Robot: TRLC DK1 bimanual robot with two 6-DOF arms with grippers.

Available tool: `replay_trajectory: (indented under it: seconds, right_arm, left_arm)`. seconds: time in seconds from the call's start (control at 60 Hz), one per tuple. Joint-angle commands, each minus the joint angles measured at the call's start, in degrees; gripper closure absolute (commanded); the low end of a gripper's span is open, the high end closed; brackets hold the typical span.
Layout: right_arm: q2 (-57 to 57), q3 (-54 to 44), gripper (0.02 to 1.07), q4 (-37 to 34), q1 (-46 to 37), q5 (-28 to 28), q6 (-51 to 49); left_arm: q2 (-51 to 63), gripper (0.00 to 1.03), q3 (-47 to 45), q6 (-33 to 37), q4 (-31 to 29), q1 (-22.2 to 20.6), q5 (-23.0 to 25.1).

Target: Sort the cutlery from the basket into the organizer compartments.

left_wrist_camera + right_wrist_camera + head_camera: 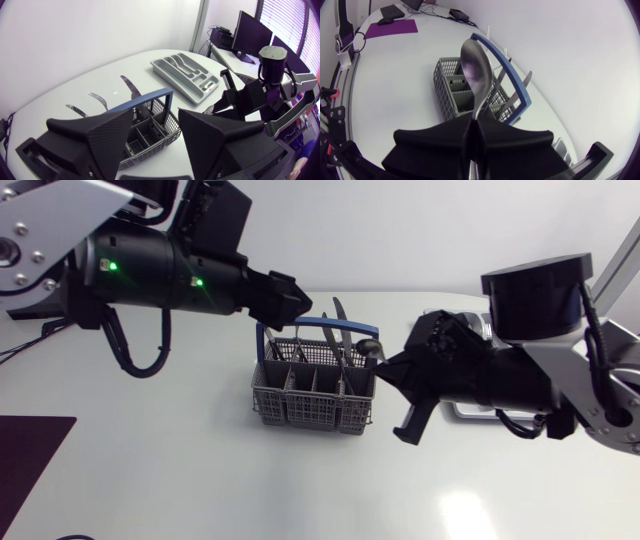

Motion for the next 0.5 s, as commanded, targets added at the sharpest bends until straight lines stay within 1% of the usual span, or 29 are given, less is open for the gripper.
replay_trajectory:
  seconds: [0.0,0.033,0.117,0.167,0.233,0.3,0.383,0.4,0.483]
  right_arm:
    - [-1.8,-2.5,1.01,-2.0,-3.7,-2.7,-3.2]
    - [-2.1,-3.0,1.01,-2.8,-5.6,-4.4,-4.3]
    - [-2.7,-3.8,1.01,-5.0,-11.8,-9.6,-7.9]
    - [-2.8,-4.3,1.01,-6.0,-15.3,-11.9,-10.1]
    - [-2.1,-4.4,1.01,-8.5,-21.9,-17.1,-14.6]
    - [0.1,-4.0,1.01,-10.7,-29.6,-21.2,-21.0]
    - [2.4,-3.2,1.01,-13.0,-35.4,-24.4,-26.4]
    - [3.8,-2.8,1.01,-13.8,-37.8,-25.5,-28.9]
    - [8.9,-0.8,1.01,-16.3,-43.6,-27.5,-35.8]
  left_arm:
    - [-1.6,0.31,0.6,0.1,0.7,1.8,-0.2]
    - [-1.9,0.30,0.5,0.4,0.7,2.4,-0.3]
    - [-2.3,0.21,-0.5,1.8,1.5,2.9,-2.6]
    - [-2.3,0.20,-1.0,2.6,1.7,3.4,-2.7]
    - [-2.2,0.17,-1.8,3.2,2.2,4.2,-2.8]
    - [-2.2,0.14,-3.0,3.8,2.7,5.5,-2.8]
    - [-2.2,0.10,-4.0,4.3,3.5,5.7,-3.0]
    - [-2.2,0.08,-4.6,4.5,3.8,5.7,-3.4]
    - [-2.2,0.05,-6.2,5.1,4.6,5.3,-3.8]
